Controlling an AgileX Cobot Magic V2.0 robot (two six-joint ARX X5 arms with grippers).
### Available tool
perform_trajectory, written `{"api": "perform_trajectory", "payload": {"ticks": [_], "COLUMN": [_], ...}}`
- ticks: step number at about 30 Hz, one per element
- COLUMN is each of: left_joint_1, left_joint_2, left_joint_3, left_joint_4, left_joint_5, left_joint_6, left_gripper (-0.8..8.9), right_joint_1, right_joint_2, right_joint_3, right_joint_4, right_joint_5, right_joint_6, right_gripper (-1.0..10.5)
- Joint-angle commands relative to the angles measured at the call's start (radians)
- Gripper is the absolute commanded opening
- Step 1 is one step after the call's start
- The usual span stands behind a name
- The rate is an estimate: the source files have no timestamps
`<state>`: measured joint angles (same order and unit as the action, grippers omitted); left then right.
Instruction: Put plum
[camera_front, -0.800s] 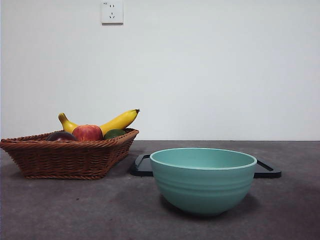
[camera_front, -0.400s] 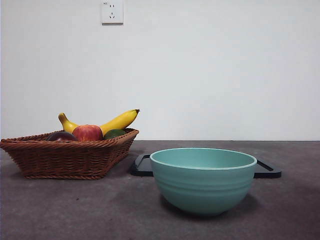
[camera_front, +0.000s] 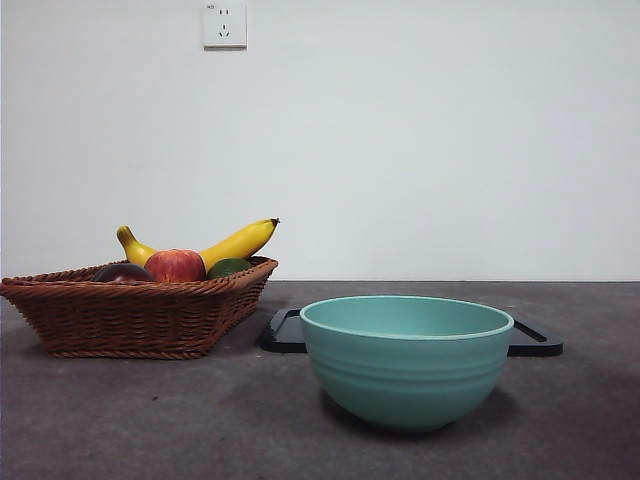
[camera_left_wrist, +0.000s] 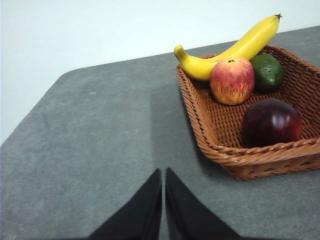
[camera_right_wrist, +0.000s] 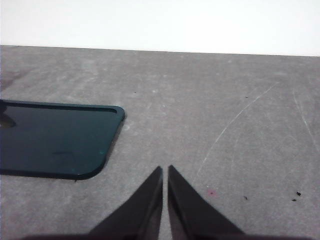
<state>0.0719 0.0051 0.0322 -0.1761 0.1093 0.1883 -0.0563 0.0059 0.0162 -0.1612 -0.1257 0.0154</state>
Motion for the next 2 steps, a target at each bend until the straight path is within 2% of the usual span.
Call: {"api": "perform_trajectory", "payload": {"ticks": [1,2], "left_joint_1": [0.002,0.002], "left_joint_2": [-0.002,-0.002], "left_joint_3": [-0.021,-0.021], "left_joint_4": [-0.008,-0.008], "left_joint_5": [0.002,0.002], "left_joint_6": [-0.01,-0.01], "left_gripper": [0.1,0.1], "right_joint_1": [-0.001,-0.001], "right_joint_2": [-0.002,-0.002], "right_joint_3": [-0.005,-0.005], "right_joint_4": [0.003,0.003], "right_joint_5": [0.003,0.003], "right_joint_6": [0.011,0.011], "right_gripper": [0.1,0.1]}}
